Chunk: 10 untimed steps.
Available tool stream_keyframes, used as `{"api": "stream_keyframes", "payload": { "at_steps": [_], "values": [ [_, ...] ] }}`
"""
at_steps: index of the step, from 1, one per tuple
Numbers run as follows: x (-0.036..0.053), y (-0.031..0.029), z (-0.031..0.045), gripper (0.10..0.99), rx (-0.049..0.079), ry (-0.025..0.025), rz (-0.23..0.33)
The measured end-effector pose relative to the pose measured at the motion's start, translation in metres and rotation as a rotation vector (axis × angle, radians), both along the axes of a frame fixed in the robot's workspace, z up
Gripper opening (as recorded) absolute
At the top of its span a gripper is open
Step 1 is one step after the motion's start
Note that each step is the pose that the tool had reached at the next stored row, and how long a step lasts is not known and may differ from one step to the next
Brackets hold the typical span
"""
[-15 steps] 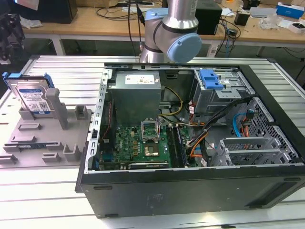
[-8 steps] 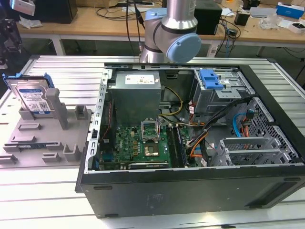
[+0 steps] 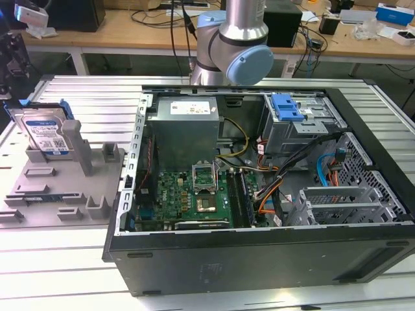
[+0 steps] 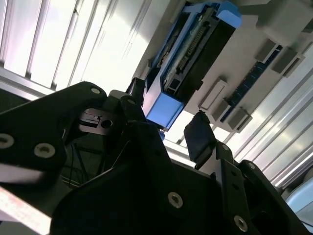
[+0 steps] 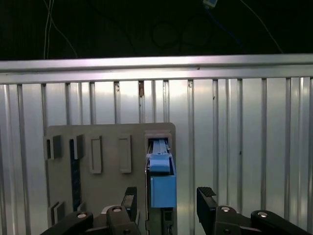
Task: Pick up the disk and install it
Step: 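Pick up the disk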
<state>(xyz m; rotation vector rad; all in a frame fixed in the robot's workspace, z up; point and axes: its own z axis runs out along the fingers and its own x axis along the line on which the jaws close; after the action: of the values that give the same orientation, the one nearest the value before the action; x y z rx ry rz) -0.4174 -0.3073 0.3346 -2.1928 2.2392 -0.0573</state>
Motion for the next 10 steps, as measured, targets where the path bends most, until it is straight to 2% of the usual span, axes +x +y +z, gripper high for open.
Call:
{"api": "stream_keyframes", "payload": {
  "at_steps": [10],
  "values": [
    [-0.0013, -0.0013, -0.0098, 0.600, -0.004, 0.0045, 0.000]
  ]
}}
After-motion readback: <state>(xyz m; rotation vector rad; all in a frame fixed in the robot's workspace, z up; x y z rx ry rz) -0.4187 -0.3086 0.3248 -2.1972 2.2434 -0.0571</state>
